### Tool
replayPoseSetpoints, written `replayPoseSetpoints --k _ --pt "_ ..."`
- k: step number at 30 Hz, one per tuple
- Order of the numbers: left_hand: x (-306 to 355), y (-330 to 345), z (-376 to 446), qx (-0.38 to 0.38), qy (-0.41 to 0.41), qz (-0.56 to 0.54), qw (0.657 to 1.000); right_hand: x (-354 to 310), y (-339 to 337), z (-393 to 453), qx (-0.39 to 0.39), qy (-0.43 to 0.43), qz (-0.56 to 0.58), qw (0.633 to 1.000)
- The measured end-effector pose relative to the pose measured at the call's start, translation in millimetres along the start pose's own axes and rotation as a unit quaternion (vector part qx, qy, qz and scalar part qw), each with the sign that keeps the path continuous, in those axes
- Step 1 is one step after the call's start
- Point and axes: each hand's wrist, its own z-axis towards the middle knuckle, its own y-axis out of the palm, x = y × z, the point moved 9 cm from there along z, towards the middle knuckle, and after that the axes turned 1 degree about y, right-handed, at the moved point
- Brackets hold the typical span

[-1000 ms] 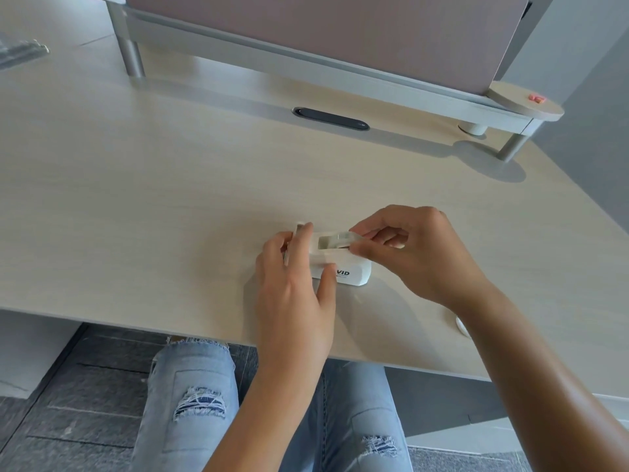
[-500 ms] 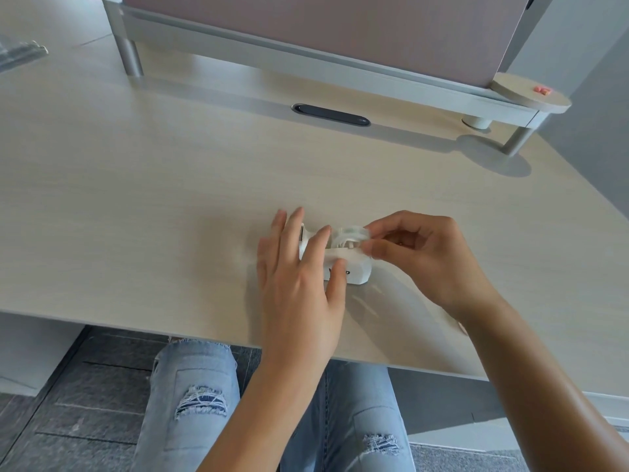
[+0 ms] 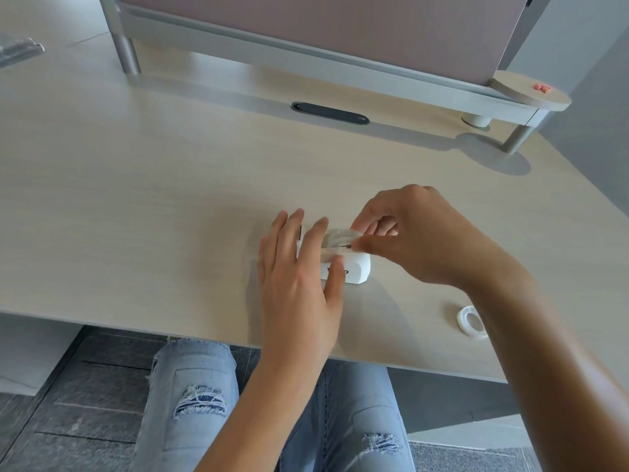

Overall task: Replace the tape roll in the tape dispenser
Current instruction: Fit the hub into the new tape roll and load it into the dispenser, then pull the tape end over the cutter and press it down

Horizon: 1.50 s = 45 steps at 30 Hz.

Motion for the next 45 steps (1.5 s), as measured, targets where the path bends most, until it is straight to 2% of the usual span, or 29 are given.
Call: replayPoseSetpoints --k 7,15,19,22,27,36,45 --pt "-2 -7 1 -0.002 -0.028 -0.049 0.998 -11 -2 11 -0.034 0.008 -0.062 0.997" --pt "-3 -8 2 -0.002 -0.026 -0.070 0.997 -12 -2 13 -0.039 -0.014 -0.032 0.999" --pt "-2 -10 3 0.010 -0.028 -0.067 0.997 -4 5 4 0.025 -0.018 0.046 0.998" --pt "4 -17 5 0.046 0.003 -0.016 0.999 14 12 -7 0.082 0.007 0.161 0.984" --pt "12 -17 10 0.037 -0.021 0.063 0.997 29 19 -17 0.097 -0.002 0.286 0.953" --pt "20 -15 15 0.012 -0.060 0.059 0.996 35 23 -10 0.076 -0.029 0.355 0.931" --pt "26 -19 19 0.024 -0.074 -0.001 0.997 37 26 -8 0.073 -0.056 0.377 0.922"
